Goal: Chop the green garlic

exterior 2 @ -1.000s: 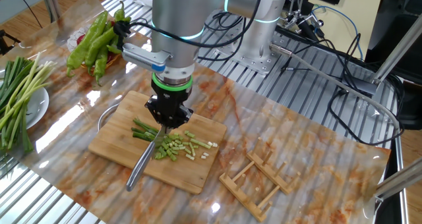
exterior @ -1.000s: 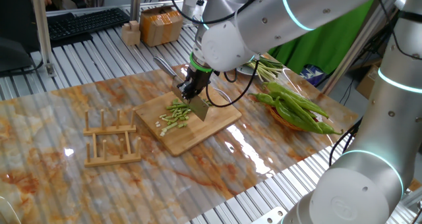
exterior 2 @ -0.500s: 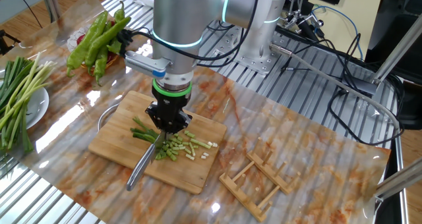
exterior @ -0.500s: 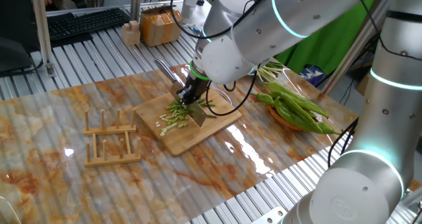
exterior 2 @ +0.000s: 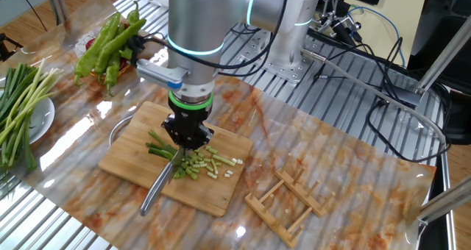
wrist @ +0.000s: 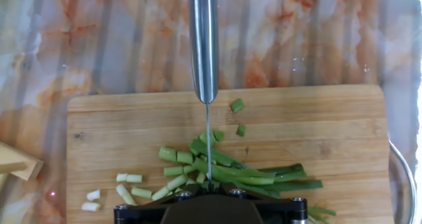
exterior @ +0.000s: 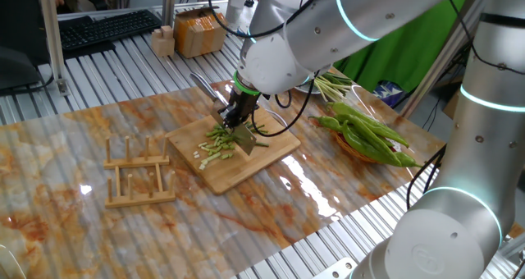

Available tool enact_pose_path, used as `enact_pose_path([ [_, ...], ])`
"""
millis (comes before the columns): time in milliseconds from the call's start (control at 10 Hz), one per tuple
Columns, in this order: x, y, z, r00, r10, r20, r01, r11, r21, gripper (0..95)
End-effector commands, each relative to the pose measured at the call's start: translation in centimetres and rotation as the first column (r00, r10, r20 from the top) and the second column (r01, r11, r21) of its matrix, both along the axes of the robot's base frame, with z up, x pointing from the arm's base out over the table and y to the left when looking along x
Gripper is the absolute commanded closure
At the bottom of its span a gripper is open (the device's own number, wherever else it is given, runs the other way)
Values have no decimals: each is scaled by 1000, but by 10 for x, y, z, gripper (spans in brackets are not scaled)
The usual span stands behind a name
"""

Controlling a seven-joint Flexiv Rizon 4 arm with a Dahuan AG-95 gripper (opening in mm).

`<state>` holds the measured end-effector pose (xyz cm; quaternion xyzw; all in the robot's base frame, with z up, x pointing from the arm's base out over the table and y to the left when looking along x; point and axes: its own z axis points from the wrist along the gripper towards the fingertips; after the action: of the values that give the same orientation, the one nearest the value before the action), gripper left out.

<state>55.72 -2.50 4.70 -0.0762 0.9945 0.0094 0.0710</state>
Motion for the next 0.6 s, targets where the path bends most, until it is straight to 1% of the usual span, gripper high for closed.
enact_pose_path([
  [100,-1,-1,4,1000,-4,5,4,1000,-5,950],
  [200,-1,-1,7,1000,-4,4,4,1000,-7,950],
  [300,-1,-1,12,1000,-5,0,5,1000,-7,950],
  [400,-2,-2,15,1000,-5,0,5,1000,-13,950],
  [500,-2,-2,17,1000,-6,0,6,1000,-15,950],
  [600,-2,-2,14,1000,-6,-2,6,1000,-12,950],
])
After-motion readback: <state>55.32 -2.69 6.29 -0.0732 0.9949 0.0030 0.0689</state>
